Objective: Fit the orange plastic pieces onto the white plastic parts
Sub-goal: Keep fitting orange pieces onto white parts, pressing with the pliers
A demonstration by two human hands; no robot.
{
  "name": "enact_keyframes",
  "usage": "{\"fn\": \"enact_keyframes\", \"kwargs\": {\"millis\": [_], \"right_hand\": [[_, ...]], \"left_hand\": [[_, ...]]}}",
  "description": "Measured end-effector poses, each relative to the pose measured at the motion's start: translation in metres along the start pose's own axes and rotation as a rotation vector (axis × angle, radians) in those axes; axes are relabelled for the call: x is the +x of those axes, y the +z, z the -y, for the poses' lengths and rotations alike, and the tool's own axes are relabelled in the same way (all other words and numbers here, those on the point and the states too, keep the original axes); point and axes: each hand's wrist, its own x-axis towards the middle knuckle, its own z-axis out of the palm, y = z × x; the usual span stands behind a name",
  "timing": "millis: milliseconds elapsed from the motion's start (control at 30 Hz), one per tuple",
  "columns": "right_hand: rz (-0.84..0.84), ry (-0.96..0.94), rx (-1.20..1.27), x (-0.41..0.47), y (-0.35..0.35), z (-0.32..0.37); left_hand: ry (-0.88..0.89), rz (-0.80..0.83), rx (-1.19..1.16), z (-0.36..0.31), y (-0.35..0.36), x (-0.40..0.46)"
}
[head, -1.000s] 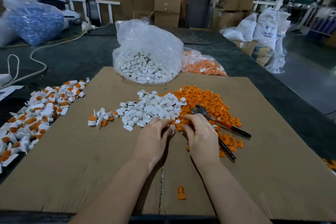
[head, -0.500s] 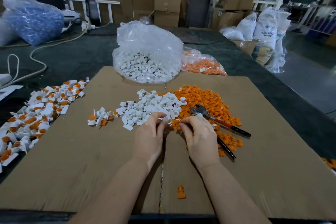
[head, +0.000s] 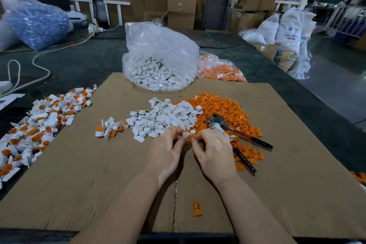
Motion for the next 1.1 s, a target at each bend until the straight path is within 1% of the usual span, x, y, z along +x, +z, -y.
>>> {"fn": "enact_keyframes", "kwargs": {"millis": [267, 433, 900, 1100], "right_hand": [[0.055, -0.019, 0.004, 0.0006, 0.0006, 0.0013], [0.115, -0.009, -0.010, 0.0008, 0.0012, -0.0018], [0.144, 0.009, 0.017, 0.0006, 0.0004, -0.0021], [0.150, 0.019, 0.014, 0.0009, 0.0007, -0.0018]], "left_hand": [[-0.015, 0.054, -0.022, 0.0022, 0.0017, 0.0017], [-0.032, 0.046, -0.019, 0.0036, 0.0017, 0.0032], [0.032, 0.028, 0.034, 0.0014, 0.0001, 0.0019], [0.021, 0.032, 0.022, 0.0027, 0.0005, 0.0029]]}}
